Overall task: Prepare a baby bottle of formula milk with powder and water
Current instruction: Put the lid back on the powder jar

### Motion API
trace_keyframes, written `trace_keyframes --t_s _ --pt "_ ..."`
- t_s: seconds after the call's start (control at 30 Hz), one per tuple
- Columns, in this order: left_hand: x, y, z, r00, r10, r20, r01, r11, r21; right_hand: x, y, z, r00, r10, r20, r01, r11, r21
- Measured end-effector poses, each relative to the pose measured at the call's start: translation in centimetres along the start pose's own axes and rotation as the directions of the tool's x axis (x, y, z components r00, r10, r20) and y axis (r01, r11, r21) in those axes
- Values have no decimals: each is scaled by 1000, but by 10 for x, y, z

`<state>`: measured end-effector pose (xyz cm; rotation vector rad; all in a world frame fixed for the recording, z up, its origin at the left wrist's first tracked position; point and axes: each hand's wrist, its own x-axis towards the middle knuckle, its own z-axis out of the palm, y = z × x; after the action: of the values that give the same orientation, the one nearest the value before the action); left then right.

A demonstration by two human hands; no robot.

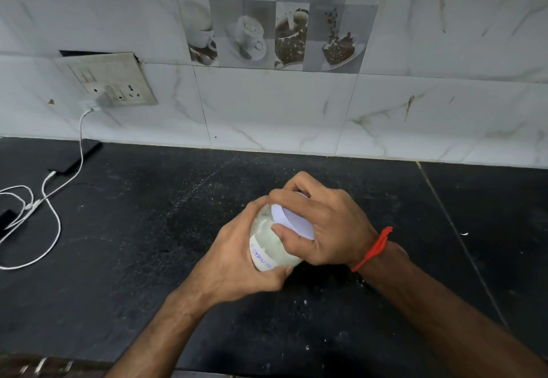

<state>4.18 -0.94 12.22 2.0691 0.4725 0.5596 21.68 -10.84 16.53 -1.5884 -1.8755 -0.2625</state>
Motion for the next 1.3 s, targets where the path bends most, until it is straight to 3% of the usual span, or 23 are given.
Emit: trace_keyframes --t_s 0.1,0.27,0.37,0.6,0.73,0.8,0.9,1.0,1.1,1.17,1.3 --pt "2 0 -3 999 -32 -16 32 999 -9 3 -7 3 995 102 -18 -102 995 -8" --pt "3 -2 -18 984 23 177 2 990 -140 7 5 -12 974 -213 76 209 976 65" --pt "4 -1 -15 979 47 198 -25 993 -113 9 7 -16 959 -278 50 276 960 49" --pt "3 -14 -1 985 36 168 -28 998 -49 -9 11 4 997 -82 0 82 994 -74" --pt "12 -29 10 989 -51 142 50 999 9 -22 18 28 989 145 36 -141 986 -93" --pt "24 -50 16 983 -97 156 90 995 51 -31 26 43 937 342 75 -345 938 38" --pt "41 -88 21 976 -195 96 183 976 122 -49 38 73 749 662 36 -621 682 386" --pt "57 -115 23 949 -314 -8 314 948 47 -74 62 101 559 815 -149 -711 565 419" --pt "77 -135 25 922 -372 -105 370 928 -37 -92 87 116 382 914 -137 -826 404 394" --pt "89 -146 28 903 -398 -164 389 917 -82 -98 99 125 331 943 -44 -872 323 368" --pt "107 -163 37 896 -407 -180 388 912 -132 -99 118 141 386 915 118 -876 323 359"
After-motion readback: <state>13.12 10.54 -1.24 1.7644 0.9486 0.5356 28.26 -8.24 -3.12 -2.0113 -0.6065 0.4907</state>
